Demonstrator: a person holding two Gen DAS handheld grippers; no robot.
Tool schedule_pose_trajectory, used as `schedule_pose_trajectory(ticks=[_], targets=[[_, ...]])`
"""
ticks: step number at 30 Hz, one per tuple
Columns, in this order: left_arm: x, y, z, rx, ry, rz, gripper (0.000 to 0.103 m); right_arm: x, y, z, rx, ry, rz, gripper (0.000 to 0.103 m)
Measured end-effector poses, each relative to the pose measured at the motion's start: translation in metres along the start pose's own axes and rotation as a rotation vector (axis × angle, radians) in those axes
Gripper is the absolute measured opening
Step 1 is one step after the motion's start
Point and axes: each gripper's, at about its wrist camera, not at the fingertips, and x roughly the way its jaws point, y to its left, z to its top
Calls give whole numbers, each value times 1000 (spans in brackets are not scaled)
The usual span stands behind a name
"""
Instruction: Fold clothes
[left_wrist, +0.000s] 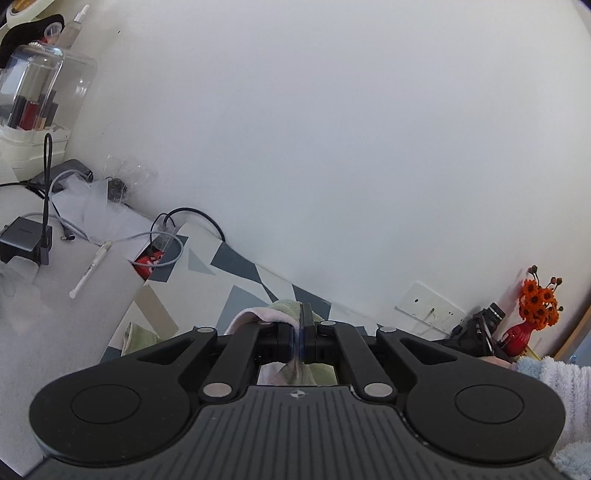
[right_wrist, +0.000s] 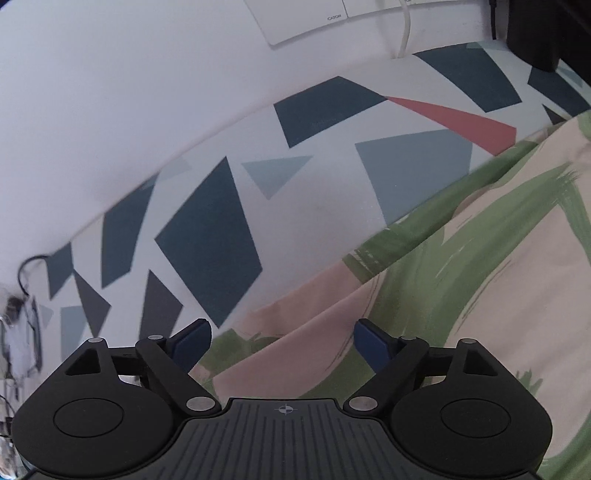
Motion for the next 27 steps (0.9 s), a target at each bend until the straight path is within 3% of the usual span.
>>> schedule_pose_trajectory(ticks=[1,3,4,5,9,14,15,17,19,21,27], targets=[[-2,-3,0,10,-11,-9,3,1,2,1,-5,9,-20,75],[-5,-5,0,14,-19,-19,3,4,6,3,-10,25,-57,49],[-5,-3,-1,1,-18,-12,3,2,5,3,-1,19,-67,21],[-5,0,-3,-16,-18,-2,3,1,5,3,10,11,-76,2],[-8,17,-11,-118,-15,21,3,-14,-5,-5,56,-38,-11,0],[-17,24,-16,-148,-13,23,3,-35,-22,-16,84,-96,59,0],[-17,23,-15,-143,-9,24,3,-38,-20,-17,30,-108,43,5],[-16,22,-14,-134,-1,26,3,-40,-8,-19,-96,-119,-8,41],[-14,20,-13,-127,1,22,3,-38,2,-19,-173,-106,-17,55],[-14,13,-11,-96,-5,9,3,-30,3,-11,-127,-46,-33,68],[-21,-13,-7,34,-41,-51,3,-5,9,20,59,168,-71,83]])
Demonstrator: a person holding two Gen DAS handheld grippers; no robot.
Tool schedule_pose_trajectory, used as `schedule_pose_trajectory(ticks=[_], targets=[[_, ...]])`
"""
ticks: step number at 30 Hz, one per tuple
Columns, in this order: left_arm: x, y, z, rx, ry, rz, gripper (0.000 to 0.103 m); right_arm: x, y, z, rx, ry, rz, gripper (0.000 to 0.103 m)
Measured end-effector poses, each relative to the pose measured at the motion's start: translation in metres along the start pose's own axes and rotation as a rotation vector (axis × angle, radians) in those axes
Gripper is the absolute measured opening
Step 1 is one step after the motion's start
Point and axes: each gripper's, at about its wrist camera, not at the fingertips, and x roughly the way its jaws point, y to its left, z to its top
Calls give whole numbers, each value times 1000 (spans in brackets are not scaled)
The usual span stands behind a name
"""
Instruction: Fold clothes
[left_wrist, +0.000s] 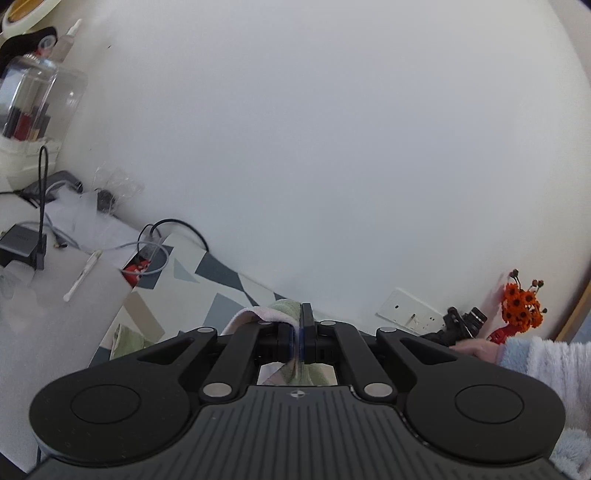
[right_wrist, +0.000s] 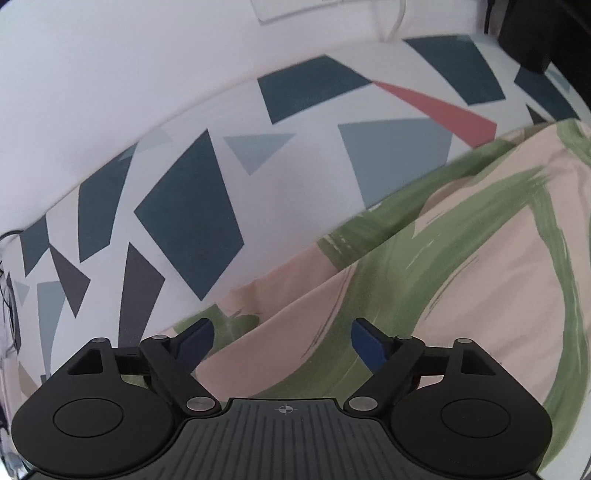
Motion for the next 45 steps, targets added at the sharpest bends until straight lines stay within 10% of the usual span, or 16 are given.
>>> schedule_pose_trajectory(ticks=[5,9,45], targets=[[-4,-4,-4,17,-12,-10,3,11,16,19,29,133,-73,88],[1,6,-10,-26,20,30,3,17,28,18,-42,153,-158,5],[50,41,-13,-149,196,262,3,-30,-23,-41,-153,-280,149,0]])
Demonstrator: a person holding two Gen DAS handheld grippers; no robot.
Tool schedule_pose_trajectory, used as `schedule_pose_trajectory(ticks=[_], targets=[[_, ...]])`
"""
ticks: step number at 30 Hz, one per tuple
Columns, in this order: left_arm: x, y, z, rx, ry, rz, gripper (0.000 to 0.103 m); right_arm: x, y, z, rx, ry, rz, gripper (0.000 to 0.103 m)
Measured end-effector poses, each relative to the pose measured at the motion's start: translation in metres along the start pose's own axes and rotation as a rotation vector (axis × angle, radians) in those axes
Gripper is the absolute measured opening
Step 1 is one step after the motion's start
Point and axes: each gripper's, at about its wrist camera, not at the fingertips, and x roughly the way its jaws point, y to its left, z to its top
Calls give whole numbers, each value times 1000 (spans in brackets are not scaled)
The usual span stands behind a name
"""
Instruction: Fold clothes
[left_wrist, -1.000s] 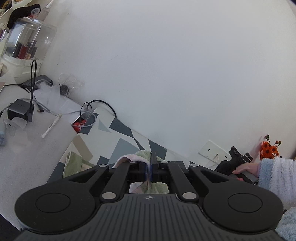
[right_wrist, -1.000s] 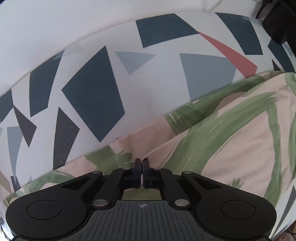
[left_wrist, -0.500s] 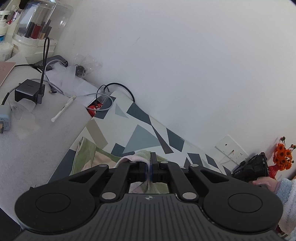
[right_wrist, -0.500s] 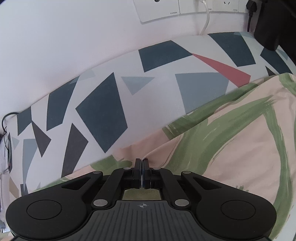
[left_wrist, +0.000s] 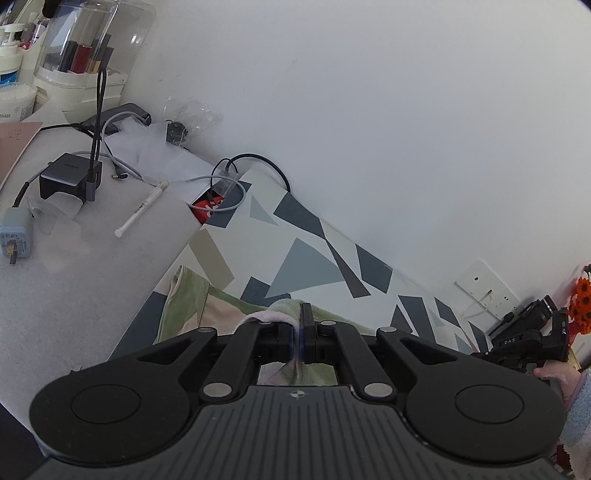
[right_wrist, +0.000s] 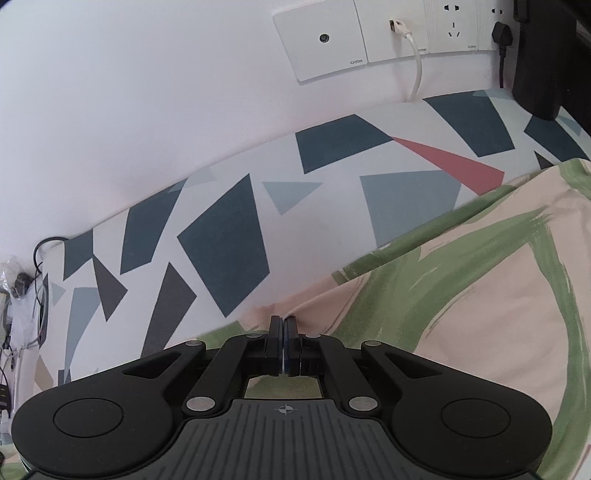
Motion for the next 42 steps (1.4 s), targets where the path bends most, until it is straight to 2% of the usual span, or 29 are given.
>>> schedule_pose_trajectory(ticks=[4,11,14,17,22,27,29,34,37,39,40,41,42], targets=[[-6,0,-2,-16,-16,-11,3,-10,-4,-4,20,-18,30,0],[-44,-12,-12,-31,-107,-13,3,-38,-19,-17,109,-94,129,0],[-60,-23,-8,-25,-154,-6,3,-50,-19,-18,127,-136,174,0],[-60,-26,5,-4,-164,2,3,-55,-15,-15,132,-161,204,0],[2,-1,24,3,-103,74,3,-18,2,-9,103,-149,154,0],[72,31,25,-4,12,162,3,30,19,-11,65,-162,58,0],[86,37,21,23,38,198,3,43,25,-13,36,-167,28,0],[104,40,17,100,56,229,4,61,31,-17,-7,-174,-9,0],[114,40,20,114,87,255,6,67,32,-20,-24,-177,-24,1],[121,42,24,97,111,259,7,70,32,-21,-36,-185,-25,4],[122,42,27,90,119,255,7,69,33,-21,-40,-189,-20,11],[121,42,32,86,118,238,8,69,33,-22,-44,-192,-14,28],[117,42,38,84,112,215,10,66,34,-22,-48,-199,-14,37]])
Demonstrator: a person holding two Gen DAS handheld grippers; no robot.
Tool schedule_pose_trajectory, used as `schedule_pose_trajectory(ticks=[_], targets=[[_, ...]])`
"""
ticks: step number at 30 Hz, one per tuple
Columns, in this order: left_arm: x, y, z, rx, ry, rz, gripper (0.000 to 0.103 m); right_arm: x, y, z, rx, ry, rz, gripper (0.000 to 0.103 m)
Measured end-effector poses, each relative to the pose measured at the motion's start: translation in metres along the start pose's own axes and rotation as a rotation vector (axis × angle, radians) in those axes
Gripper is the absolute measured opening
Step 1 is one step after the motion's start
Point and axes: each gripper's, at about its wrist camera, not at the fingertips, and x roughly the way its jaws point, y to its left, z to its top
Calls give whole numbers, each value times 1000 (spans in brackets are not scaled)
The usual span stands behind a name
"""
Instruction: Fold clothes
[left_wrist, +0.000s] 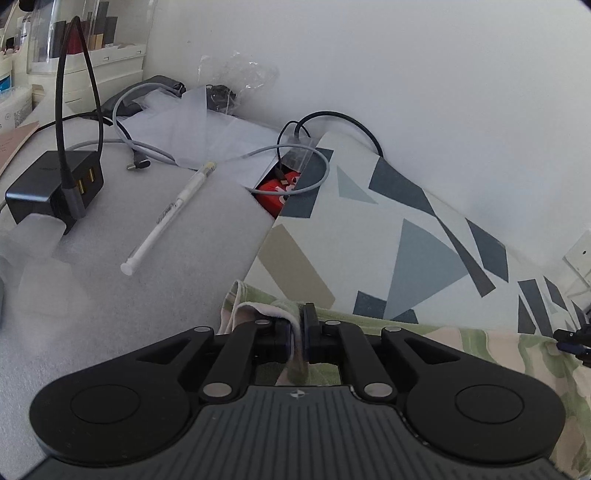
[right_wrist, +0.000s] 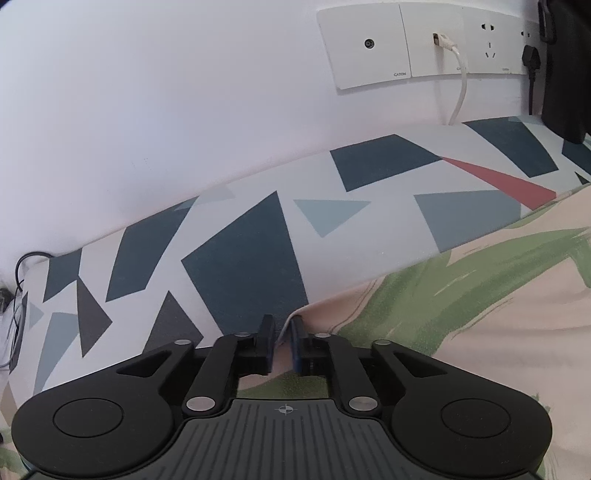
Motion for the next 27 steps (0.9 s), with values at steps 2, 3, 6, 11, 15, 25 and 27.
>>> schedule_pose_trajectory(ticks=[2,3,6,11,15,25,27], targets=[[-7,2,11,0,-6,-55,25,-6,1,0,-18,-14,-10,59],[-9,3,17,7,3,-88,42,-9,2,-1,-33,-22,-21,61],[-11,5,34,39,36,-133,82,-17,-1,-5,-76,-14,0,62],[-10,10,49,55,60,-38,91,-22,-5,-23,-114,21,16,62],[-26,16,47,24,57,-79,91,-35,-8,-31,-113,25,42,62],[-109,24,-52,-159,112,-227,86,-107,-58,-61,-103,-15,64,63],[-107,31,-74,-272,147,-255,82,-118,-69,-70,-71,-9,58,63]])
